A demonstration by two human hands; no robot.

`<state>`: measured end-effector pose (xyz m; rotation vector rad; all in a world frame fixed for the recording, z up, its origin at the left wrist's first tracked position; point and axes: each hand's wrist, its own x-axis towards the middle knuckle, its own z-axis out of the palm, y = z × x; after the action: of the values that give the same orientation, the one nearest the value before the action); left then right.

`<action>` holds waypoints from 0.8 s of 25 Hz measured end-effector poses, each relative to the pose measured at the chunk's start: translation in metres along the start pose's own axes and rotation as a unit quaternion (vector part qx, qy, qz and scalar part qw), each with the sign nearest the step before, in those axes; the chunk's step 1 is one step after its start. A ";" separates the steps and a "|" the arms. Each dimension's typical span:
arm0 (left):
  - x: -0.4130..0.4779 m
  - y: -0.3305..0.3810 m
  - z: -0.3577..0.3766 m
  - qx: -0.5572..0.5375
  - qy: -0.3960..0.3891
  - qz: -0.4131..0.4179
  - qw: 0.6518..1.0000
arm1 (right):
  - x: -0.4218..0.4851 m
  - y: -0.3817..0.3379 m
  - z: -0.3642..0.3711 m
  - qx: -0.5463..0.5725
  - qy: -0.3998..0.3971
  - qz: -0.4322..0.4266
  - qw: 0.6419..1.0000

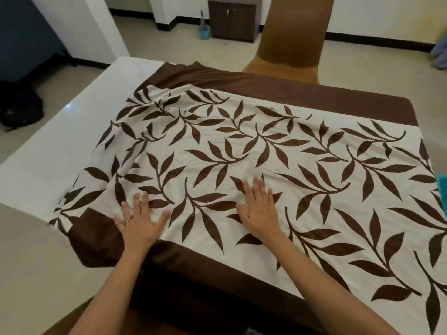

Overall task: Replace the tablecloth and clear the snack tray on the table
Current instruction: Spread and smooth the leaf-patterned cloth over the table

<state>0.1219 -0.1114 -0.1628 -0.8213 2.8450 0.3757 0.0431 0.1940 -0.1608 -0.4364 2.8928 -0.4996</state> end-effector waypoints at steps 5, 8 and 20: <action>-0.016 0.002 0.004 -0.017 0.044 -0.003 0.999 | -0.021 -0.035 0.033 -0.045 0.019 -0.044 0.998; -0.020 0.001 0.008 -0.017 0.060 0.015 0.998 | -0.024 -0.032 0.034 -0.055 0.029 -0.053 0.997; 0.037 -0.070 -0.053 -0.160 0.216 0.067 0.961 | 0.048 -0.243 0.087 0.016 0.054 -0.020 0.998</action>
<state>0.1244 -0.2029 -0.1338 -0.8552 3.3109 0.7817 0.0789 -0.0661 -0.1621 -0.4786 2.9784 -0.5936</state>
